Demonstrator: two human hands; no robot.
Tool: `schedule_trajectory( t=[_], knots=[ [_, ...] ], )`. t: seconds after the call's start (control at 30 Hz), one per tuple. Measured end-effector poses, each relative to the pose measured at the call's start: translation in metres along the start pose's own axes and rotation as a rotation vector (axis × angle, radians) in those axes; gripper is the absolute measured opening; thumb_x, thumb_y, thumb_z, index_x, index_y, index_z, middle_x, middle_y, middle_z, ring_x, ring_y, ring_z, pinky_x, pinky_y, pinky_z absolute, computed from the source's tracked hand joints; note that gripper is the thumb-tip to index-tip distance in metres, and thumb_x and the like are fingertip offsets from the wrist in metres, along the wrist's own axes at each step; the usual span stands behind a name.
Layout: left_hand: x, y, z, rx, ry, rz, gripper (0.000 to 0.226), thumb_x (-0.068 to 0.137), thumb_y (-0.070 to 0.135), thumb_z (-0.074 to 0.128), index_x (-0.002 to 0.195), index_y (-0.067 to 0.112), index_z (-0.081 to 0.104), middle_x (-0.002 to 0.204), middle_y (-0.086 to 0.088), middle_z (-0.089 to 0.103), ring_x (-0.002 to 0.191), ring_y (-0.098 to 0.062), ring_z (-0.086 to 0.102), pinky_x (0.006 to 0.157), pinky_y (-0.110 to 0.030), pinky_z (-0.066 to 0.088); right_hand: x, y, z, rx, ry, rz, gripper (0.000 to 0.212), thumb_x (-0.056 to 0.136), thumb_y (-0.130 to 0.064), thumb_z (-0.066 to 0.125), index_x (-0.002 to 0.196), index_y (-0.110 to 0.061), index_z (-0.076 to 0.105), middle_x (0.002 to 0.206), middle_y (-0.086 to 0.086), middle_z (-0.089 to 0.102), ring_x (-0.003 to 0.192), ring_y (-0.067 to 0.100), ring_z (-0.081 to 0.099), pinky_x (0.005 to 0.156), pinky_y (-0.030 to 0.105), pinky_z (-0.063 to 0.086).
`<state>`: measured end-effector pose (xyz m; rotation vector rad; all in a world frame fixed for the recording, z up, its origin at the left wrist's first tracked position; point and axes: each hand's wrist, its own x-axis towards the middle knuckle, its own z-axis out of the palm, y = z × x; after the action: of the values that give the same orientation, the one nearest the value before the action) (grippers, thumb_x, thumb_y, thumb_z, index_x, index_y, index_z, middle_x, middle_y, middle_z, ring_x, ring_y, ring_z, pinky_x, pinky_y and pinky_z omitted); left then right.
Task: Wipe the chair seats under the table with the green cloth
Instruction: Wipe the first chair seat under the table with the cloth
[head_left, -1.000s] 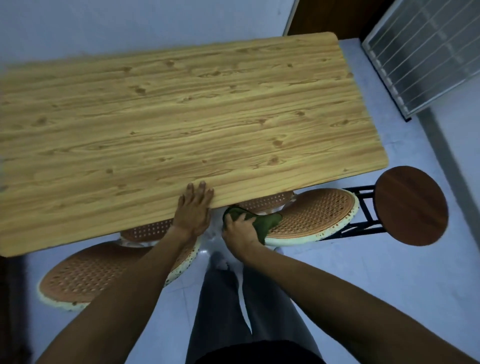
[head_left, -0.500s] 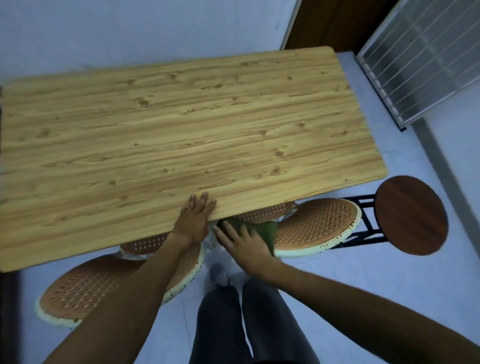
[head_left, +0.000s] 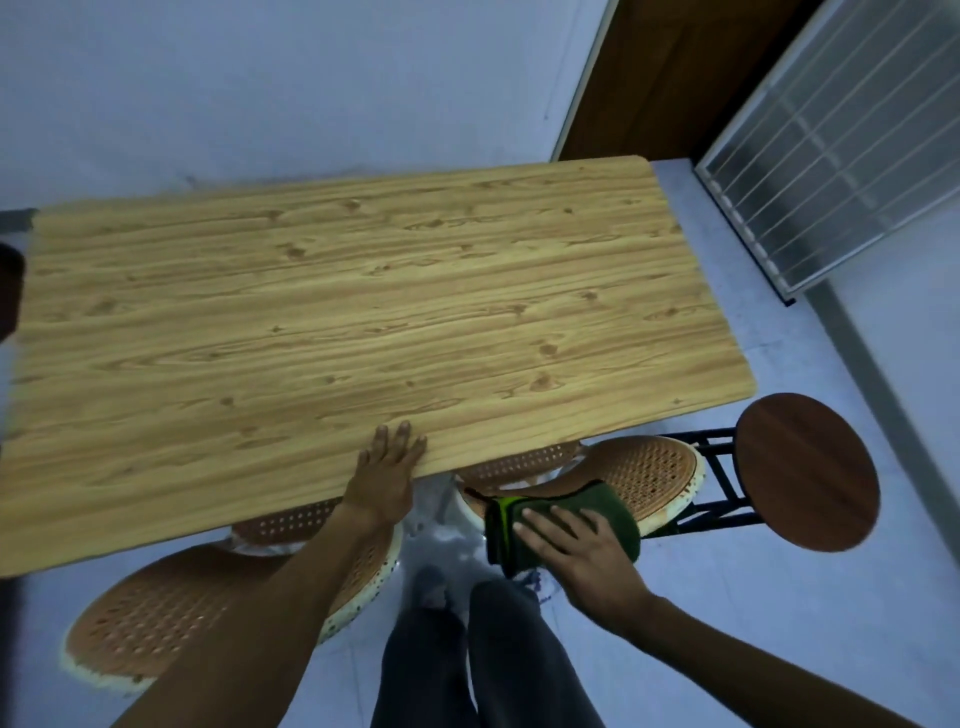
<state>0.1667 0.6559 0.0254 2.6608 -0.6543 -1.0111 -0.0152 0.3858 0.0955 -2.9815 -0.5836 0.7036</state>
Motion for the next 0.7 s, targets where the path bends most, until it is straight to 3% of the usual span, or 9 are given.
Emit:
schedule_trajectory(
  t=[0.13,0.3,0.47,0.63,0.7],
  knots=[
    [0.000,0.001,0.006,0.003,0.028,-0.021,0.074,0.097,0.009,0.040,0.157,0.025,0.001,0.165,-0.005,-0.019,0.150,-0.037,-0.020,0.121,-0.055,0.003,0.055,-0.037,-0.009,-0.003,-0.100,0.016,0.085,0.065,-0.024,0.079,0.143,-0.026,0.046,0.147,0.003,0.051,0.113,0.035,0.063,0.078,0.051,0.053],
    [0.004,0.000,0.004,-0.017,-0.017,-0.052,0.078,0.096,0.014,0.049,0.157,0.030,0.003,0.166,0.000,-0.017,0.151,-0.034,-0.019,0.120,-0.055,0.006,0.117,-0.076,-0.032,-0.037,-0.226,0.099,0.051,0.096,-0.015,0.052,0.145,-0.010,0.044,0.151,0.015,0.035,0.126,0.049,0.043,0.093,0.057,0.041],
    [0.000,0.005,0.000,0.001,-0.019,-0.051,0.071,0.098,0.020,0.045,0.157,0.029,0.007,0.166,0.001,-0.013,0.152,-0.034,-0.014,0.119,-0.058,0.012,0.099,-0.066,-0.030,-0.039,-0.116,0.037,0.065,0.091,-0.016,0.056,0.151,-0.012,0.032,0.152,0.016,0.035,0.118,0.045,0.049,0.089,0.053,0.046],
    [0.004,0.020,-0.003,0.039,-0.094,-0.126,0.079,0.096,0.054,0.037,0.157,0.015,0.007,0.165,-0.017,-0.010,0.151,-0.045,-0.009,0.122,-0.057,0.004,0.029,-0.025,-0.014,0.063,0.003,0.047,0.088,0.076,-0.024,0.070,0.153,-0.012,0.029,0.150,0.007,0.046,0.118,0.034,0.058,0.093,0.046,0.051],
    [-0.010,0.053,-0.003,-0.055,-0.050,-0.128,0.086,0.092,0.066,0.035,0.155,0.010,0.018,0.165,-0.019,0.001,0.151,-0.045,0.000,0.122,-0.056,0.002,-0.002,-0.001,-0.011,0.068,0.010,0.098,0.088,0.072,-0.026,0.073,0.151,-0.014,0.035,0.147,0.006,0.050,0.119,0.031,0.058,0.099,0.047,0.047]
  ],
)
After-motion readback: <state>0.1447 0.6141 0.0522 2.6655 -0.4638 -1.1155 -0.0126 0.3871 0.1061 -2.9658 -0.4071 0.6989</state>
